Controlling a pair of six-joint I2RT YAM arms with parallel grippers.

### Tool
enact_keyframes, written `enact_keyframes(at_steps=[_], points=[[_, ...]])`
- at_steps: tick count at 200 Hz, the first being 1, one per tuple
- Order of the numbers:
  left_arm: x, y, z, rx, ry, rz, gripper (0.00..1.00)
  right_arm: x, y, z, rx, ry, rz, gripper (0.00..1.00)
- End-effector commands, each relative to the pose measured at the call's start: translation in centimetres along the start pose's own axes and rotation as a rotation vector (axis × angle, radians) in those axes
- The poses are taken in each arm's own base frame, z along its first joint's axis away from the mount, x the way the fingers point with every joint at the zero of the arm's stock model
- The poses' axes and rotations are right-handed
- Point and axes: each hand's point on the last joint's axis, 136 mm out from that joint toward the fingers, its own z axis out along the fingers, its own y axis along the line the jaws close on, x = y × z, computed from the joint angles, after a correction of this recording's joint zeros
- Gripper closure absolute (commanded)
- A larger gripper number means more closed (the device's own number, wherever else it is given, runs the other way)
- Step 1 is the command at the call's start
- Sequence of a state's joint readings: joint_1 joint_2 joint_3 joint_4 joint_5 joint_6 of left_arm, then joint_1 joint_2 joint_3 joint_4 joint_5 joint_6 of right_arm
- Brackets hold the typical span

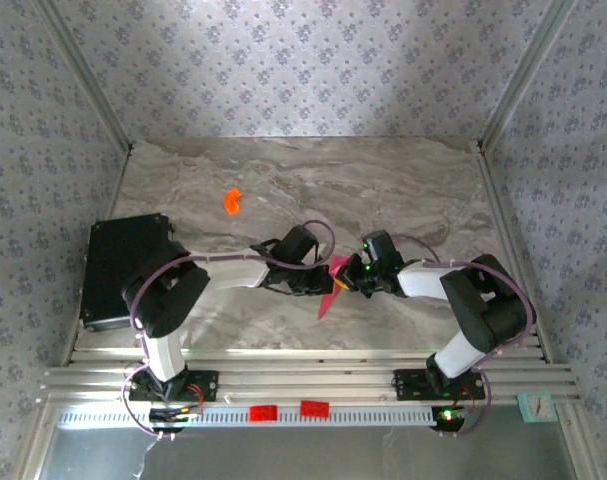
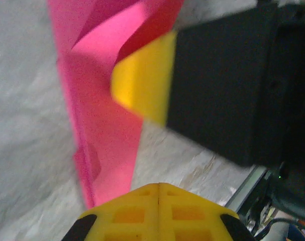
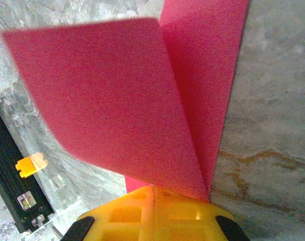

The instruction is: Fold a paper plane with a square sheet of paper (pick it up from the middle)

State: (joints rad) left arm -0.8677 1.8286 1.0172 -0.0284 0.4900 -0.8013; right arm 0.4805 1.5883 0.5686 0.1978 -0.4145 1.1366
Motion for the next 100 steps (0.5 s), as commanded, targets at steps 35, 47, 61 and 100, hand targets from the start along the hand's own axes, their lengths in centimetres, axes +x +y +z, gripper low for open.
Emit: enact_keyframes(at_steps=[35, 47, 61, 100], points=[[0.5, 3.6, 2.7, -0.099, 0.055, -0.057, 0.95, 0.8, -3.8, 0.1, 0.134, 0.028, 0.044, 1.00], [1.4, 4.6, 2.7, -0.129, 0.070, -0.068, 0.96, 0.6, -2.8, -0.1, 0.106, 0.031, 0.023, 1.00], [2.5, 5.7, 2.4, -0.171, 0.094, -0.074, 0.98, 0.2, -1.6, -0.4, 0.066, 0.026, -0.004, 0.99], [5.7, 8.3, 1.4, -0.230, 0.168, -0.061, 1.00, -1.9, 1.5, -2.6, -0.025, -0.024, -0.086, 0.95]])
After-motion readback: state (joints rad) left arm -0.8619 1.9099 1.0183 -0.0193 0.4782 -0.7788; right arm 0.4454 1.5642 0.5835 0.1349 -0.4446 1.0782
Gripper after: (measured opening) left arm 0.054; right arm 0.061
